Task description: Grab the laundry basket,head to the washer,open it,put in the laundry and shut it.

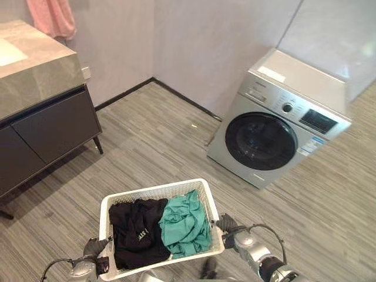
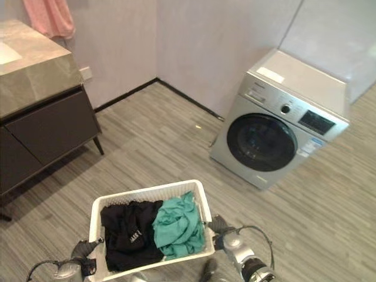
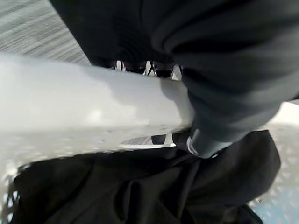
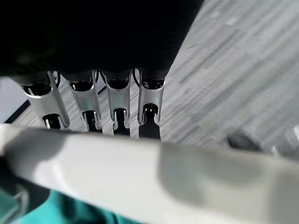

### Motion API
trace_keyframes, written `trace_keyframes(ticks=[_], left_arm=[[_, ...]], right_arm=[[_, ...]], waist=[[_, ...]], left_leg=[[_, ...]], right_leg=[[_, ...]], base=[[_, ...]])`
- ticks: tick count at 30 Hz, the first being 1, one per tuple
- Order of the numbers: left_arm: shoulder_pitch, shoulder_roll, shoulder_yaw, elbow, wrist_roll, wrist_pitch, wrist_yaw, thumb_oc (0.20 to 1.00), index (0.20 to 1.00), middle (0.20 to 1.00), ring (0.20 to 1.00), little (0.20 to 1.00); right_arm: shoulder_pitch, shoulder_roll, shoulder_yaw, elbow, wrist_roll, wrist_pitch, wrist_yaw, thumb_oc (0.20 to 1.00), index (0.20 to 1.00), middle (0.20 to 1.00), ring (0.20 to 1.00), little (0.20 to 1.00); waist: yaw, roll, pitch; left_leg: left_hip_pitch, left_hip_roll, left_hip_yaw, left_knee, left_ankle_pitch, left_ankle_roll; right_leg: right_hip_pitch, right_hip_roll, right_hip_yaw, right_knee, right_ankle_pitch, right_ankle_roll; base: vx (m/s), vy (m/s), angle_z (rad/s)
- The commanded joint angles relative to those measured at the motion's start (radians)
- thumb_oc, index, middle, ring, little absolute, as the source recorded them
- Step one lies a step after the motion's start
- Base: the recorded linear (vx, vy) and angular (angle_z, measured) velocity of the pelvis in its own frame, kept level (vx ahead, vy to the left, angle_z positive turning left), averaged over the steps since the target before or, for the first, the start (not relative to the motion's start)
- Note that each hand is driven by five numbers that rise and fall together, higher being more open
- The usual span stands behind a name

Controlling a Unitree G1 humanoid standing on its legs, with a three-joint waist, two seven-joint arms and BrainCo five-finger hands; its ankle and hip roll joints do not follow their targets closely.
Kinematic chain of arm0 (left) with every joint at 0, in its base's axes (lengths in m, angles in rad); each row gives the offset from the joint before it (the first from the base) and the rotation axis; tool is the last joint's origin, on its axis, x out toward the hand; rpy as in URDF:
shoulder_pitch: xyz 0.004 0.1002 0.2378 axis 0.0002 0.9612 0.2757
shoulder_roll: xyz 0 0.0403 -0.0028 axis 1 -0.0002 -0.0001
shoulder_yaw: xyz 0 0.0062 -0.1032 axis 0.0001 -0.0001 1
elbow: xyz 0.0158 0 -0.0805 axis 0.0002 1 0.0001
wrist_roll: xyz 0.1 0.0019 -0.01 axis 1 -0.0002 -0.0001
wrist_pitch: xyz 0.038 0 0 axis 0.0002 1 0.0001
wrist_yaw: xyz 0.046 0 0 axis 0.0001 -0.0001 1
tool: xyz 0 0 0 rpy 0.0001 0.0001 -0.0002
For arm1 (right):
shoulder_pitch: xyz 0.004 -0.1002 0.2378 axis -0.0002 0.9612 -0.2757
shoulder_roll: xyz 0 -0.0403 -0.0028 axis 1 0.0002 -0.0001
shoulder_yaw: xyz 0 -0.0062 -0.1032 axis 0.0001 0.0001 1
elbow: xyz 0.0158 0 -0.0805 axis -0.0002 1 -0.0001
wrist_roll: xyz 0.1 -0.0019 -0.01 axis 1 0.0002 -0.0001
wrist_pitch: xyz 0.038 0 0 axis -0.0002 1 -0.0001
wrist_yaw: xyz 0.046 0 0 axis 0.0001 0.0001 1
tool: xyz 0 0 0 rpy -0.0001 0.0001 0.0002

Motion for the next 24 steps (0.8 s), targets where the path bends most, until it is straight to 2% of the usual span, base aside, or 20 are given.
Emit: trace_keyframes(ticks=[1, 2, 4, 7, 10, 13, 15, 17, 18, 19, 20, 21, 22, 24], left_arm=[[-0.060, 0.024, -0.040, 0.004, -0.050, -0.031, -0.007, 0.200, 0.200, 0.200, 0.200, 0.200], [-0.067, 0.024, -0.047, -0.002, -0.049, -0.032, -0.002, 0.200, 0.200, 0.200, 0.200, 0.200], [-0.078, 0.021, -0.059, -0.009, -0.045, -0.032, 0.002, 0.200, 0.200, 0.200, 0.200, 0.200], [-0.106, 0.008, -0.092, -0.016, -0.040, -0.031, 0.002, 0.200, 0.200, 0.200, 0.200, 0.200], [-0.124, 0.004, -0.105, -0.028, -0.040, -0.030, 0.006, 0.200, 0.200, 0.200, 0.200, 0.200], [-0.124, 0.008, -0.101, -0.045, -0.033, -0.029, 0.010, 0.200, 0.200, 0.200, 0.200, 0.200], [-0.110, 0.024, -0.087, -0.070, -0.025, -0.027, 0.012, 0.200, 0.200, 0.200, 0.200, 0.200], [-0.092, 0.043, -0.069, -0.097, -0.023, -0.019, 0.010, 0.200, 0.200, 0.200, 0.200, 0.200], [-0.094, 0.052, -0.065, -0.117, -0.024, -0.010, 0.009, 0.200, 0.200, 0.200, 0.200, 0.200], [-0.098, 0.053, -0.061, -0.121, -0.025, -0.008, 0.009, 0.200, 0.200, 0.200, 0.200, 0.200], [-0.097, 0.056, -0.061, -0.125, -0.025, -0.012, 0.016, 0.200, 0.200, 0.200, 0.200, 0.200], [-0.099, 0.063, -0.055, -0.125, -0.023, -0.009, 0.021, 0.200, 0.200, 0.200, 0.200, 0.200], [-0.101, 0.073, -0.041, -0.122, -0.023, -0.007, 0.025, 0.200, 0.200, 0.200, 0.200, 0.200], [-0.109, 0.092, -0.027, -0.140, -0.015, -0.015, 0.025, 0.200, 0.200, 0.200, 0.200, 0.200]], right_arm=[[-0.045, -0.026, -0.098, -0.128, 0.137, -0.083, 0.015, 0.200, 0.200, 0.200, 0.200, 0.200], [-0.041, -0.033, -0.099, -0.138, 0.135, -0.087, 0.008, 0.200, 0.200, 0.200, 0.200, 0.200], [-0.034, -0.041, -0.109, -0.141, 0.144, -0.088, 0.001, 0.200, 0.200, 0.200, 0.200, 0.200], [-0.013, -0.067, -0.124, -0.139, 0.147, -0.090, -0.008, 0.200, 0.200, 0.200, 0.200, 0.200], [0.003, -0.082, -0.139, -0.146, 0.149, -0.092, -0.016, 0.200, 0.200, 0.200, 0.200, 0.200], [0.006, -0.089, -0.147, -0.163, 0.151, -0.092, -0.018, 0.200, 0.200, 0.200, 0.200, 0.200], [0.006, -0.086, -0.142, -0.179, 0.153, -0.093, -0.017, 0.200, 0.200, 0.200, 0.200, 0.200], [0.011, -0.085, -0.142, -0.200, 0.160, -0.089, -0.013, 0.200, 0.200, 0.200, 0.200, 0.200], [0.019, -0.087, -0.155, -0.226, 0.206, -0.085, -0.009, 0.200, 0.200, 0.200, 0.200, 0.200], [0.018, -0.093, -0.157, -0.234, 0.214, -0.084, -0.004, 0.200, 0.200, 0.200, 0.200, 0.200], [0.011, -0.098, -0.152, -0.235, 0.216, -0.081, 0.001, 0.200, 0.200, 0.200, 0.200, 0.200], [0.002, -0.098, -0.149, -0.233, 0.217, -0.072, 0.004, 0.200, 0.200, 0.200, 0.200, 0.200], [-0.006, -0.094, -0.141, -0.233, 0.214, -0.066, 0.009, 0.200, 0.200, 0.200, 0.200, 0.200], [-0.025, -0.100, -0.140, -0.242, 0.216, -0.059, 0.014, 0.200, 0.200, 0.200, 0.200, 0.200]], waist=[[-0.020, 0.009, 0.025], [-0.020, 0.013, 0.027], [-0.033, 0.010, 0.026], [-0.047, 0.022, 0.024], [-0.061, 0.029, 0.020], [-0.071, 0.022, 0.017], [-0.068, 0.012, 0.023], [-0.060, 0.004, 0.037], [-0.054, -0.004, 0.081], [-0.057, -0.009, 0.096], [-0.055, -0.016, 0.099], [-0.045, -0.017, 0.095], [-0.025, -0.013, 0.091], [-0.014, -0.016, 0.073]], left_leg=[[-0.026, 0.212, -0.165, -0.253, 0.222, -0.067], [-0.026, 0.237, -0.158, -0.263, 0.237, -0.081], [-0.042, 0.247, -0.163, -0.283, 0.254, -0.094], [-0.054, 0.290, -0.136, -0.323, 0.281, -0.125], [-0.065, 0.308, -0.112, -0.335, 0.298, -0.141], [-0.088, 0.301, -0.102, -0.297, 0.293, -0.142], [-0.094, 0.287, -0.102, -0.188, 0.275, -0.132], [-0.116, 0.272, -0.101, -0.044, 0.302, -0.117], [-0.211, 0.258, -0.078, 0.138, 0.395, -0.091], [-0.258, 0.240, -0.057, 0.208, 0.386, -0.060], [-0.291, 0.204, -0.031, 0.255, 0.341, -0.040], [-0.299, 0.166, -0.020, 0.241, 0.302, -0.037], [-0.289, 0.133, 0.008, 0.178, 0.249, -0.036], [-0.309, 0.133, 0.065, -0.012, 0.231, -0.038]], right_leg=[[0.082, -0.063, 0.039, 0.047, -0.130, 0.306], [0.084, -0.047, 0.030, 0.047, -0.138, 0.302], [0.084, -0.048, 0.004, 0.037, -0.140, 0.299], [0.098, -0.030, -0.038, 0.011, -0.156, 0.286], [0.108, -0.020, -0.053, -0.010, -0.159, 0.280], [0.112, -0.016, -0.049, -0.027, -0.160, 0.276], [0.125, -0.006, -0.002, -0.023, -0.168, 0.267], [0.148, 0.008, 0.045, -0.014, -0.175, 0.255], [0.174, 0.014, 0.081, -0.013, -0.178, 0.240], [0.176, 0.008, 0.092, -0.010, -0.174, 0.237], [0.173, 0.003, 0.113, -0.003, -0.177, 0.236], [0.168, 0.004, 0.132, 0.003, -0.183, 0.238], [0.170, 0.011, 0.157, 0.014, -0.189, 0.239], [0.173, 0.012, 0.153, 0.008, -0.201, 0.254]], base=[[0.30, -0.223, 0.57], [0.22, -0.173, 0.56], [0.14, -0.111, -0.05], [0.17, -0.134, 0.12], [0.12, -0.064, 0.17], [0.10, -0.057, 0.07], [0.17, -0.054, -0.04], [0.18, -0.063, -0.36], [0.05, -0.026, -0.82], [0.01, -0.002, -1.01], [0.01, 0.064, -0.70], [0.07, 0.101, -0.50], [0.11, 0.132, -0.37], [0.20, 0.166, -0.61]])
